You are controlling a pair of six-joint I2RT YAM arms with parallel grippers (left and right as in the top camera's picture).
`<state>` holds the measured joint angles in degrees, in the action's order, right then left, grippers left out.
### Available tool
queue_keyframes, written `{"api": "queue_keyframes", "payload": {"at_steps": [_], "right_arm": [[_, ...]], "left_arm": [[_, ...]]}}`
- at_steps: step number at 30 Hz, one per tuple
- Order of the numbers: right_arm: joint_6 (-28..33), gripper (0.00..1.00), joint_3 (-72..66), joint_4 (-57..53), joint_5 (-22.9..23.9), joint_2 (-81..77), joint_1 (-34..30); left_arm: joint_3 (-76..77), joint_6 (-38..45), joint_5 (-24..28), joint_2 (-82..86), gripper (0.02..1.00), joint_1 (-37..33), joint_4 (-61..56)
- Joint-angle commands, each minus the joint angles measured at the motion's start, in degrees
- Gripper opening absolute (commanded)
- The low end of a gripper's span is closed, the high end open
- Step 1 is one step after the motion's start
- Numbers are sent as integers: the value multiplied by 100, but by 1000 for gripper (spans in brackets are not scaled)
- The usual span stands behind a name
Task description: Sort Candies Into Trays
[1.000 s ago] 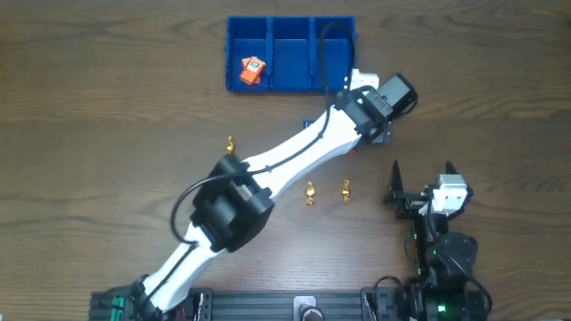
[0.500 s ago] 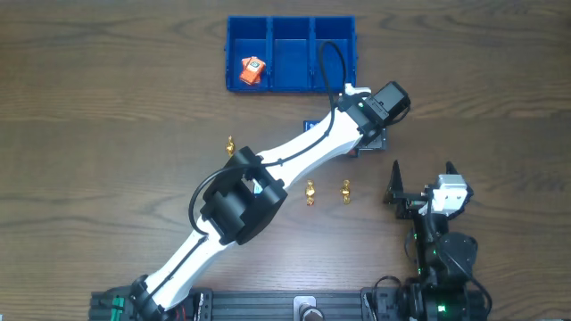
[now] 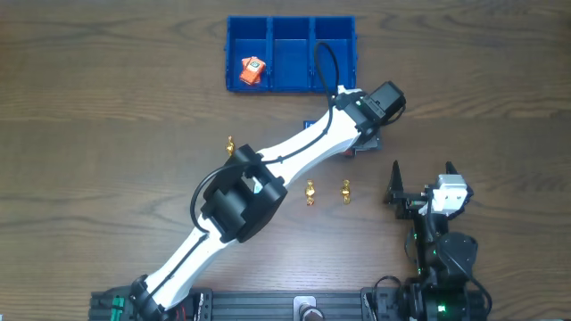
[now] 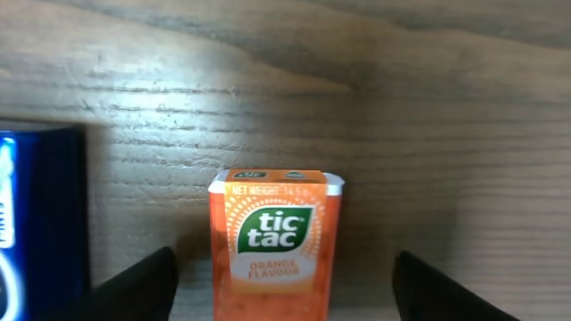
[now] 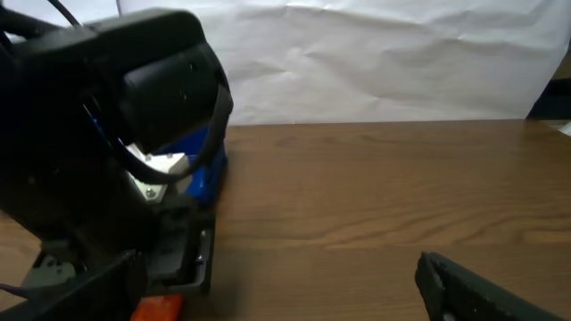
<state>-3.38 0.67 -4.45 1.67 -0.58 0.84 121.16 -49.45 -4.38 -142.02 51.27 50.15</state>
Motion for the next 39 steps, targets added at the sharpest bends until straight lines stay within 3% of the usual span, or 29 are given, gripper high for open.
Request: {"api": "queue_keyframes", "payload": {"at_steps": [1,6,9,13,16,19,22,24,30,33,39], "right_arm": [[66,998,-22,-15,-33,42,-26],[66,998,-22,-15,-33,42,-26],[66,998,-22,-15,-33,42,-26],[66,998,-22,-15,-33,42,-26],[66,998,-22,-15,-33,42,-26],[66,998,-22,-15,-33,42,-26],[66,998,-22,-15,-33,42,-26],[66,998,-22,-15,-33,42,-26],[66,998,-22,-15,-33,42,-26],[66,998,-22,-15,-33,42,-26],[66,998,-22,-15,-33,42,-26]], "left_arm": [[7,-33,-2,-168,606,-35,66],[7,-33,-2,-192,395,-35,81],[9,-33,-2,-190,336,-35,81],[13,-22,-127,15,334,-76,83],[13,356,-654,632,340,-212,85],[13,1003,-1235,1475,338,-632,79],[13,1499,-1392,1974,334,-1180,76],[13,1873,-1335,2149,334,-1679,7],[13,2682,-505,1873,332,-2623,-129],[13,2927,-162,1639,332,-2846,-96],[13,3176,-85,1134,343,-2889,-96]]}}
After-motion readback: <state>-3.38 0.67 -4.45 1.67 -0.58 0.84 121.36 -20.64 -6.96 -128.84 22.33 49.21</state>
